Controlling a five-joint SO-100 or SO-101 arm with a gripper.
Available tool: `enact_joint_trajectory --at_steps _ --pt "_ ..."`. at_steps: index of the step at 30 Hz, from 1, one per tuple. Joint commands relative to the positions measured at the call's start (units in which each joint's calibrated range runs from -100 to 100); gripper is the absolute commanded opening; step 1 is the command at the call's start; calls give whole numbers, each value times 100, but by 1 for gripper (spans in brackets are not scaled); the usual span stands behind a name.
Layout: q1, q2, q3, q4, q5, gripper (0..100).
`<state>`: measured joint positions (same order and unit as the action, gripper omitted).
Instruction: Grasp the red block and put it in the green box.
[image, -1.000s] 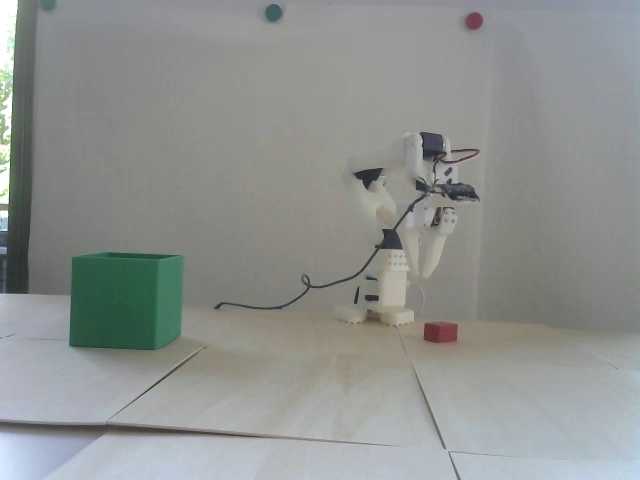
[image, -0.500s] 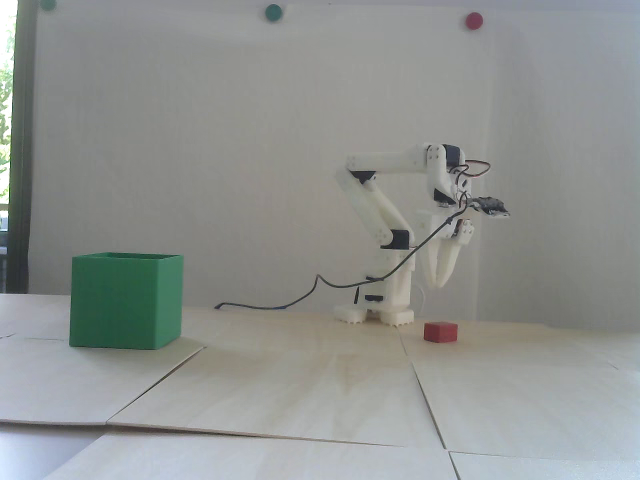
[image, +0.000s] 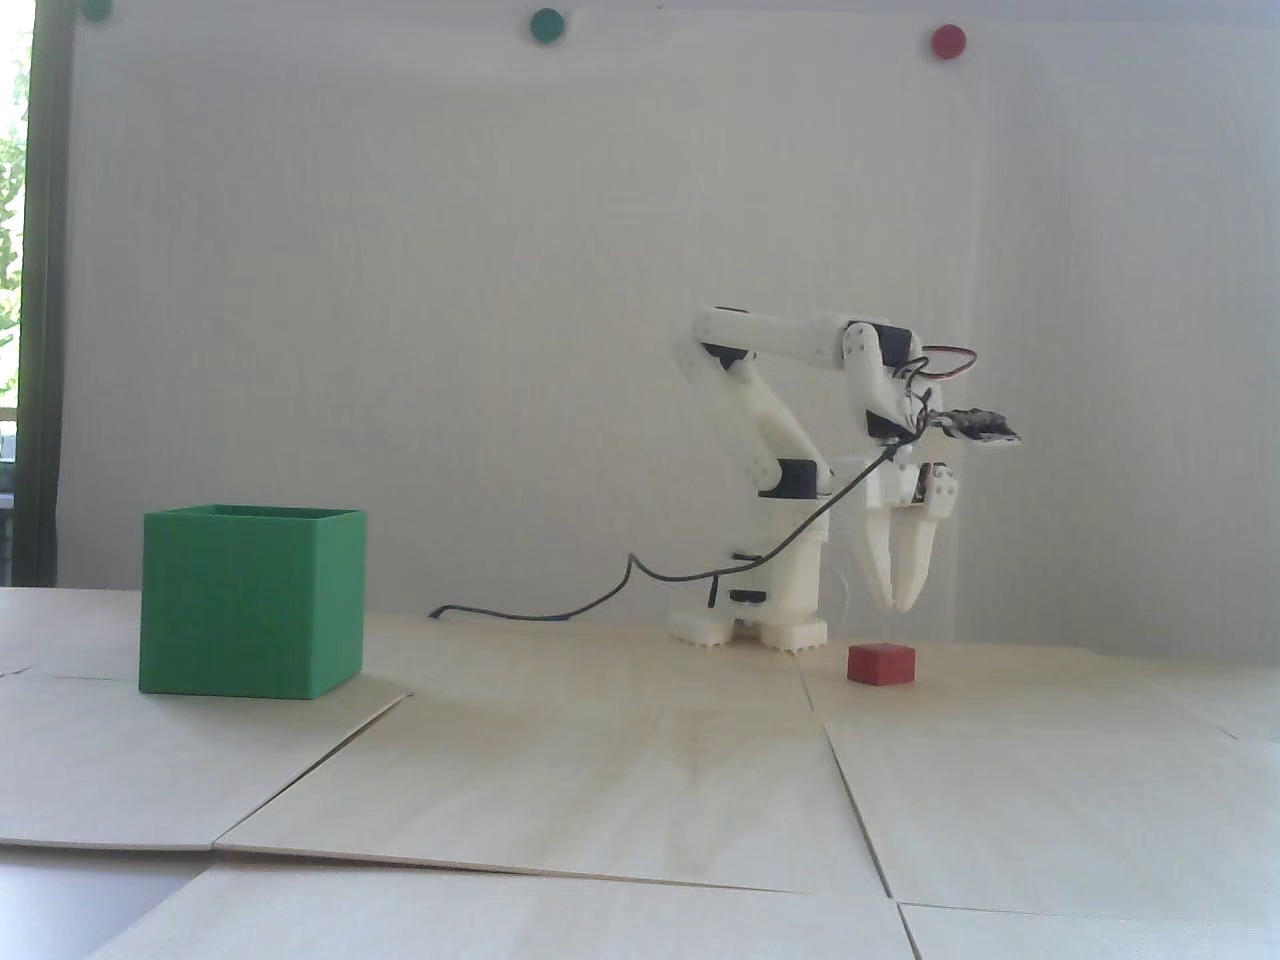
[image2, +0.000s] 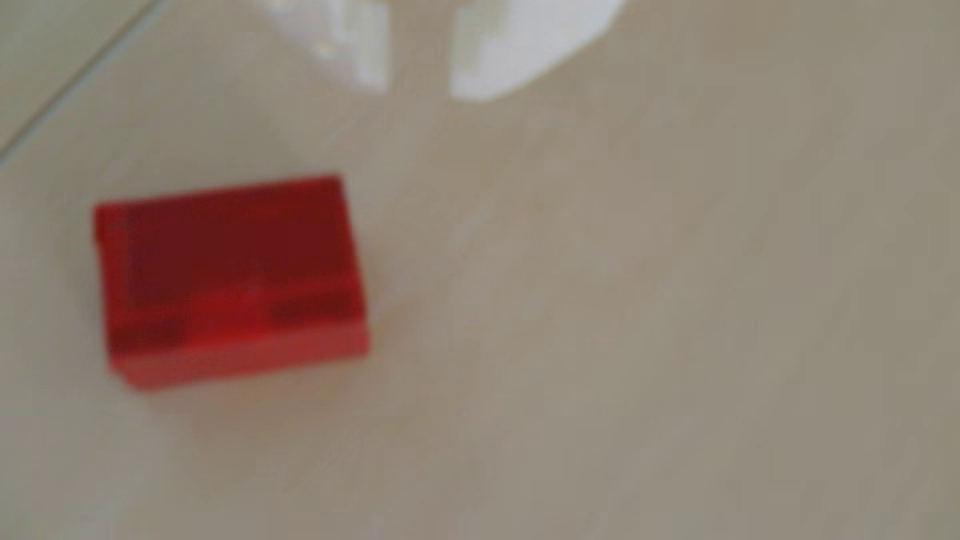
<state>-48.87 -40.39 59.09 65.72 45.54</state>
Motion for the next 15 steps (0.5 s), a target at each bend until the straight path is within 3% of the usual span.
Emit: enact_joint_trajectory --at_steps 1,15 --pt "131 71 -61 -367 21 2" --pt "509 2077 -1428 -215 16 2"
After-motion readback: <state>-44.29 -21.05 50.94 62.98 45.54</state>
